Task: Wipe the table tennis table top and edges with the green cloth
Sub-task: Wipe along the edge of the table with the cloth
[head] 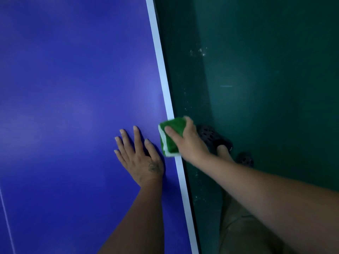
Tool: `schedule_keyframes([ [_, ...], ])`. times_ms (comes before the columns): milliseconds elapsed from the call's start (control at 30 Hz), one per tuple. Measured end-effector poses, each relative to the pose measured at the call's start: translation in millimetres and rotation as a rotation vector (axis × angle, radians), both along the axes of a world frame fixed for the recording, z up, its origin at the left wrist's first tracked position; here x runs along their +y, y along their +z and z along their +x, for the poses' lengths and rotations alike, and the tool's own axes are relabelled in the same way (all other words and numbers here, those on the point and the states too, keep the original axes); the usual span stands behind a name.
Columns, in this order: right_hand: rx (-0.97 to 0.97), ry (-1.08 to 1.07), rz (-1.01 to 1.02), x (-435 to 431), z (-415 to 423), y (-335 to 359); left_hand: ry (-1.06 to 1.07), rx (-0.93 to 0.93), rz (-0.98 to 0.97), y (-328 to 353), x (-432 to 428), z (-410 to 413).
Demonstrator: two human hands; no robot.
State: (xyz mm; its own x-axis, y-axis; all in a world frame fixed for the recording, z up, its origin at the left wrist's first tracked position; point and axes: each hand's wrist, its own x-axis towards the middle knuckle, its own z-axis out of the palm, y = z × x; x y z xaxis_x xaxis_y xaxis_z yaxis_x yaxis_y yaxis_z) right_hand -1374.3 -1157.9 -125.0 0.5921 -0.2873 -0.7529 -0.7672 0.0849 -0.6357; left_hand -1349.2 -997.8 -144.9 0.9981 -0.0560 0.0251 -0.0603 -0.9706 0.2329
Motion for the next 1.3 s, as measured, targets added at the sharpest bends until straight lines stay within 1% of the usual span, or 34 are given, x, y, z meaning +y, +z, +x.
schedule_keyframes([
  [100,0.039,-0.109,-0.011,21,-19,4,-0.006,-0.009,0.014,-3,2,1],
  [167,0.062,-0.184,-0.043,30,-10,7,-0.004,-0.007,0.019,-5,3,1],
  [267,0.059,-0.231,-0.055,19,22,5,-0.018,0.001,0.019,-3,2,1],
  [433,0.026,-0.14,0.069,-50,104,-6,-0.001,0.042,0.001,5,0,0],
  [533,-0.008,-0.101,0.084,-89,156,-11,0.062,0.102,-0.142,12,-8,13],
  [600,-0.022,-0.081,0.066,-100,174,-13,0.073,0.138,-0.293,22,-17,40],
  [667,-0.036,-0.094,0.062,-99,172,-15,0.036,0.157,-0.42,31,-37,89],
  [733,-0.022,-0.111,0.065,-89,158,-14,0.013,0.158,-0.48,34,-68,154],
  [833,0.008,-0.079,0.074,-69,128,-8,-0.052,0.144,-0.5,26,-133,262],
  [900,0.023,-0.07,0.101,-62,110,-3,-0.092,0.144,-0.461,18,-180,326],
  [933,0.024,-0.071,0.115,-59,103,-2,-0.111,0.133,-0.407,15,-200,351],
  [1000,0.032,-0.071,0.134,-58,96,-1,-0.118,0.086,-0.225,7,-232,382],
  [1067,0.043,-0.1,0.155,-56,100,-2,-0.08,0.041,-0.048,0,-248,393],
  [1167,0.07,-0.184,0.16,-58,119,-4,-0.069,0.018,0.0,-3,-251,393],
  [1300,0.035,-0.198,0.14,-83,165,-6,-0.066,0.008,0.018,-1,-252,396],
])
